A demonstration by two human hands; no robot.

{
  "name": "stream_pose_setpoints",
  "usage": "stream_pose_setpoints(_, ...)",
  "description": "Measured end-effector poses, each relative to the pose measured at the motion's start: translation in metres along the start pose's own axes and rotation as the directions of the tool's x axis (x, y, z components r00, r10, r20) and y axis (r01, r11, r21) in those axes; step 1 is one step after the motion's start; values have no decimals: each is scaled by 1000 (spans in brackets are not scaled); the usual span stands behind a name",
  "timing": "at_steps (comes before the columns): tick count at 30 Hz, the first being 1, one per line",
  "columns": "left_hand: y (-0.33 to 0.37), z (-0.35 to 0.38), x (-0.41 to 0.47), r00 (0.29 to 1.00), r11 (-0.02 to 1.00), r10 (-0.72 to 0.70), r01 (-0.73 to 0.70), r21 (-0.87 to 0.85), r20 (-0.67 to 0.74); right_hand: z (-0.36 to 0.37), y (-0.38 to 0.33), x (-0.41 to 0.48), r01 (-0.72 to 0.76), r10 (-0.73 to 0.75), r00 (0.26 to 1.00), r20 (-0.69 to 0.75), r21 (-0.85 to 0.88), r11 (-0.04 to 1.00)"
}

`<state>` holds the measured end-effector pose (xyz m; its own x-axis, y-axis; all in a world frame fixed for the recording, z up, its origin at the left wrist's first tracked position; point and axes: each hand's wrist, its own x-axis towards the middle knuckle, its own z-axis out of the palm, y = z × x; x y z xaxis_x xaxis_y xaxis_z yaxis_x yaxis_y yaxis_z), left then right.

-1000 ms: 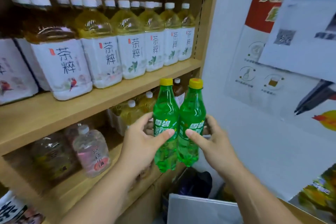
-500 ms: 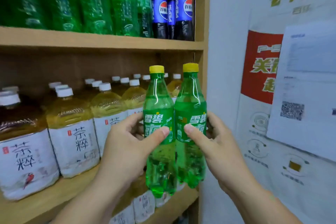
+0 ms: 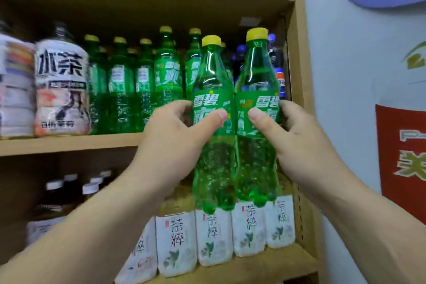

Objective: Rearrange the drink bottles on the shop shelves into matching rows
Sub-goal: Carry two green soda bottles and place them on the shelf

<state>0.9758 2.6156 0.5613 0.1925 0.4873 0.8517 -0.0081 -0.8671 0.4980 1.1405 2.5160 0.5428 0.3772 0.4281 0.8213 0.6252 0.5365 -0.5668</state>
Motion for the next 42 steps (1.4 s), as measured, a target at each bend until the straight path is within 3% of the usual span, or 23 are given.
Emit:
stream_pose_setpoints(6,27,-24,61,982,993,47,-26,117,-181,8,-11,80,73,-72,997,9,-111,991)
stream_pose_setpoints(12,23,-70,105,952,955,44,49,293,-302,17,11,144,14,-18,999,-33,-101,995)
stream_pose_setpoints(19,-22,-90,123,946,902,-177,267,339,-273,41,38,173,-42,26,996,-81,-199,979)
stream_pose_setpoints(24,-41,-83,125,959,902,-132,221,372,-251,56,56,166,-55,29,992,-120,-217,975)
stream_pose_setpoints(30,-53,-82,119,979,777,-85,183,602,-187,59,64,155,-17,1,998,-64,-241,970)
stream_pose_setpoints(42,-74,-85,102,981,757,-143,194,624,-132,34,73,141,-29,65,987,147,-238,971)
